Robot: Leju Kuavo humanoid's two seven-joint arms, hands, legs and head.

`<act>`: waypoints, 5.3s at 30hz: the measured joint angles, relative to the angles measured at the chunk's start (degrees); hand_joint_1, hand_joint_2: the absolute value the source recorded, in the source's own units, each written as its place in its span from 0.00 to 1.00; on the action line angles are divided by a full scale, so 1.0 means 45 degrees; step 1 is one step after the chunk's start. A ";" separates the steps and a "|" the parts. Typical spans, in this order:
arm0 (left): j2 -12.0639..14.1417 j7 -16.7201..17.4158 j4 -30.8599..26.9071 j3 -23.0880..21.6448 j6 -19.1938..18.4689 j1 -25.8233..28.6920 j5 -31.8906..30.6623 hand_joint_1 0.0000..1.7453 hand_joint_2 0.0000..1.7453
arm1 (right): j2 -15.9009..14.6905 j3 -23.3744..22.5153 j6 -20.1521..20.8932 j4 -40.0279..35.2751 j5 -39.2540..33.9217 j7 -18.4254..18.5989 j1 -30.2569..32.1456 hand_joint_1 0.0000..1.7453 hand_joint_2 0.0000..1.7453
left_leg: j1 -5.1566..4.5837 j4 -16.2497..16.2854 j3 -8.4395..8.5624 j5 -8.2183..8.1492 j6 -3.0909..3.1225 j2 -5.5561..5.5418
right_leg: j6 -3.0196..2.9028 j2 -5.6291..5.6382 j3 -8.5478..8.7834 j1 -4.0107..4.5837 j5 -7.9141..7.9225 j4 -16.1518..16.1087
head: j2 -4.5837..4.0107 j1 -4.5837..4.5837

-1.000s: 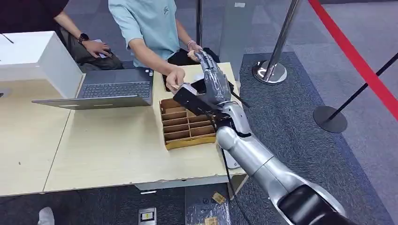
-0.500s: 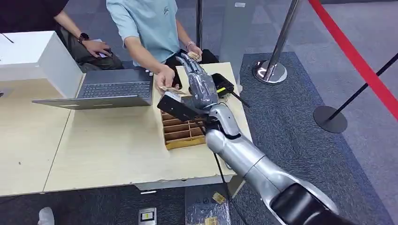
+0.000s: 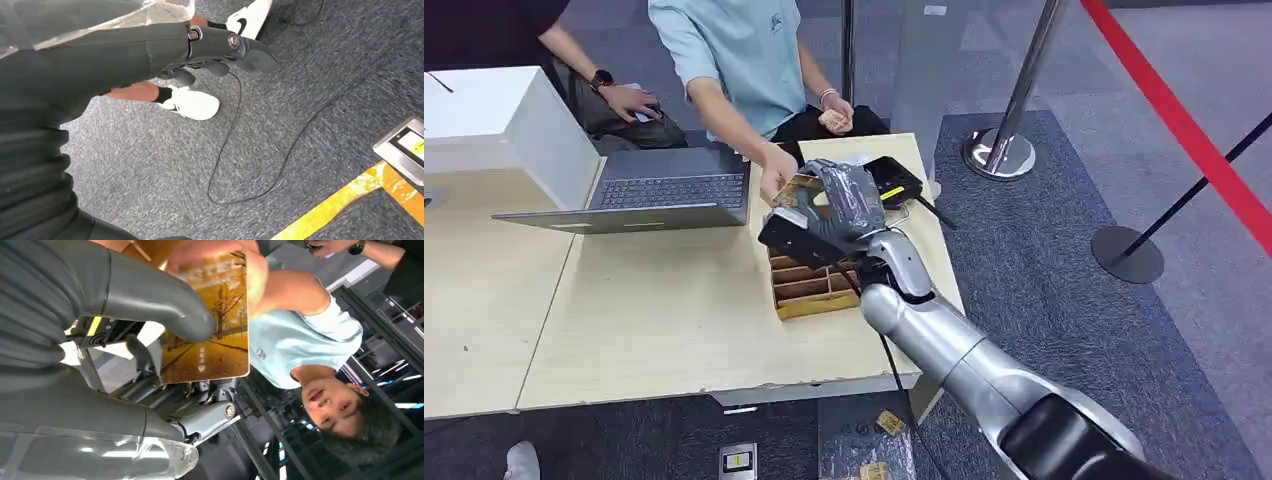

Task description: Pass the card to the sensor for recognition and then transmit it.

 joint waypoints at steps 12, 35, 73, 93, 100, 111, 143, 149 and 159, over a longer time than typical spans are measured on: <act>-0.0005 -0.0024 0.0000 0.0000 0.0107 0.0104 0.0146 0.00 1.00 | -0.0321 -0.0010 -0.0408 -0.0024 -0.0641 0.0034 0.0513 1.00 1.00 | -0.0001 0.0002 0.0005 0.0000 0.0000 0.0002 | 0.0000 0.0000 0.0000 -0.0001 0.0000 -0.0004 | 0.0000 0.0000; 0.0024 -0.0015 0.0005 0.0121 0.0427 0.0208 0.0782 0.00 1.00 | -0.2487 -0.2982 -0.1171 -0.0559 -0.2210 -0.0471 0.4900 1.00 1.00 | -0.0002 0.0001 0.0005 -0.0013 0.0002 0.0001 | 0.0000 0.0003 0.0002 -0.0001 0.0000 -0.0016 | 0.0000 0.0000; 0.0097 0.0053 0.0005 0.0355 0.0461 0.0196 0.0874 0.00 1.00 | -0.1972 -0.4158 -0.1229 0.1511 -0.1821 -0.1370 0.5451 1.00 1.00 | -0.0001 0.0001 0.0027 -0.0012 0.0002 0.0005 | 0.0000 0.0004 0.0027 -0.0001 -0.0001 -0.0016 | 0.0000 0.0000; 0.0126 -0.0010 0.0005 0.0355 0.0364 0.0199 0.0748 0.00 1.00 | -0.1987 -0.4168 -0.1234 0.0971 -0.1505 -0.1034 0.4796 1.00 1.00 | -0.0002 0.0003 0.0030 -0.0009 0.0002 0.0006 | 0.0003 0.0003 0.0033 -0.0002 0.0002 -0.0012 | 0.0000 0.0000; 0.0121 -0.0053 0.0005 0.0355 0.0345 0.0203 0.0525 0.00 1.00 | -0.2346 -0.4167 -0.1229 -0.0321 -0.1340 -0.0136 0.4007 1.00 1.00 | -0.0004 0.0003 0.0027 -0.0009 0.0002 0.0006 | 0.0004 0.0004 0.0027 -0.0004 0.0003 -0.0011 | 0.0000 0.0000; 0.0078 -0.0194 0.0005 0.0335 0.0325 0.0192 0.0160 0.00 1.00 | -0.2715 -0.3589 -0.0519 -0.1666 -0.0568 0.0831 0.1864 1.00 1.00 | -0.0003 0.0003 0.0023 -0.0007 0.0001 0.0007 | 0.0004 0.0004 0.0024 -0.0004 0.0004 -0.0002 | 0.0000 0.0005; -0.0063 0.0078 0.0005 0.0277 -0.0102 -0.0169 -0.0325 0.00 1.00 | -0.1001 -0.0418 0.1924 0.3434 0.1385 0.1258 -0.3943 1.00 1.00 | -0.0002 0.0005 0.0008 -0.0006 0.0001 0.0000 | 0.0005 0.0001 0.0015 -0.0003 0.0004 0.0003 | 0.0000 0.0000; -0.0063 0.0068 0.0005 0.0277 -0.0102 -0.0087 -0.0311 0.00 1.00 | -0.1010 -0.0078 0.2210 0.4041 0.2069 0.1530 -0.4419 1.00 1.00 | -0.0002 0.0005 0.0009 -0.0006 0.0001 0.0000 | 0.0005 0.0001 0.0013 -0.0003 0.0004 0.0003 | 0.0000 0.0000; -0.0063 0.0058 0.0005 0.0277 -0.0092 0.0009 -0.0306 0.00 1.00 | -0.1107 0.0243 0.2453 0.4396 0.2555 0.1739 -0.4821 1.00 1.00 | -0.0002 0.0007 0.0012 -0.0006 0.0001 0.0001 | 0.0005 0.0002 0.0012 -0.0003 0.0004 0.0003 | 0.0000 0.0000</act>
